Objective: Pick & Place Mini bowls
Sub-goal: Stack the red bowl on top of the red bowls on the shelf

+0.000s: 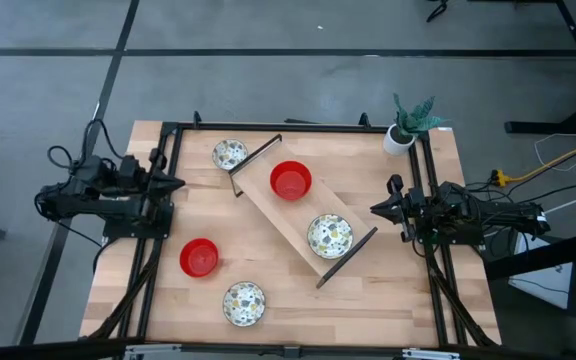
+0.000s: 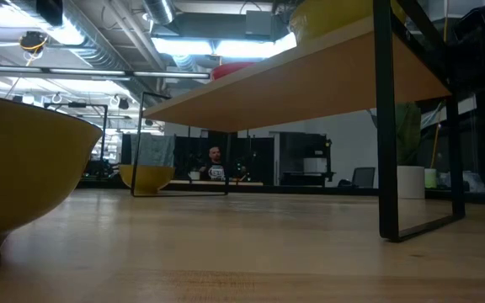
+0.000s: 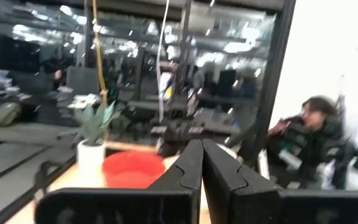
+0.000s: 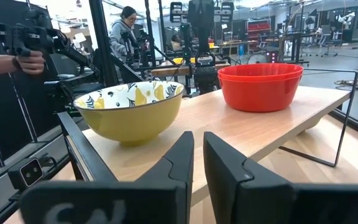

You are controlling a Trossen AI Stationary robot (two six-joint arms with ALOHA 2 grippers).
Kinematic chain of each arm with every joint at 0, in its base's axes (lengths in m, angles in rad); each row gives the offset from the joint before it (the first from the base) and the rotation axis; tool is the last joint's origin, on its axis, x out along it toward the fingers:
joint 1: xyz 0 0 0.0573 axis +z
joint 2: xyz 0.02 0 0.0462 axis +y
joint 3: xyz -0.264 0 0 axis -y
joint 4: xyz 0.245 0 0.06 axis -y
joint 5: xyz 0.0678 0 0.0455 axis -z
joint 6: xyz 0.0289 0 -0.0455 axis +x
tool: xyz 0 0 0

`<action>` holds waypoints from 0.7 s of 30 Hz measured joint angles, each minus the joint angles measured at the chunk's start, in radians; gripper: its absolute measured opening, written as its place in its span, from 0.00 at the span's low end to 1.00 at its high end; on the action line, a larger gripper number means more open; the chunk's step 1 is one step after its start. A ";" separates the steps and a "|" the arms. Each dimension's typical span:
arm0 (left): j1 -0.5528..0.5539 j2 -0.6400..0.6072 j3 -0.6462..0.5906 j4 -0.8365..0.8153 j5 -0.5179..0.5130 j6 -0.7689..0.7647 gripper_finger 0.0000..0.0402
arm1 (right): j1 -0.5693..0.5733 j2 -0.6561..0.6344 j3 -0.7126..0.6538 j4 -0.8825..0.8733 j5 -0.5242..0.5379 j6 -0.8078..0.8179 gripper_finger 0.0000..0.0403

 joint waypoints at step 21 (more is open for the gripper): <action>0.000 0.244 0.164 0.215 0.052 -0.019 0.01 | 0.000 0.000 0.000 0.000 0.000 -0.002 0.10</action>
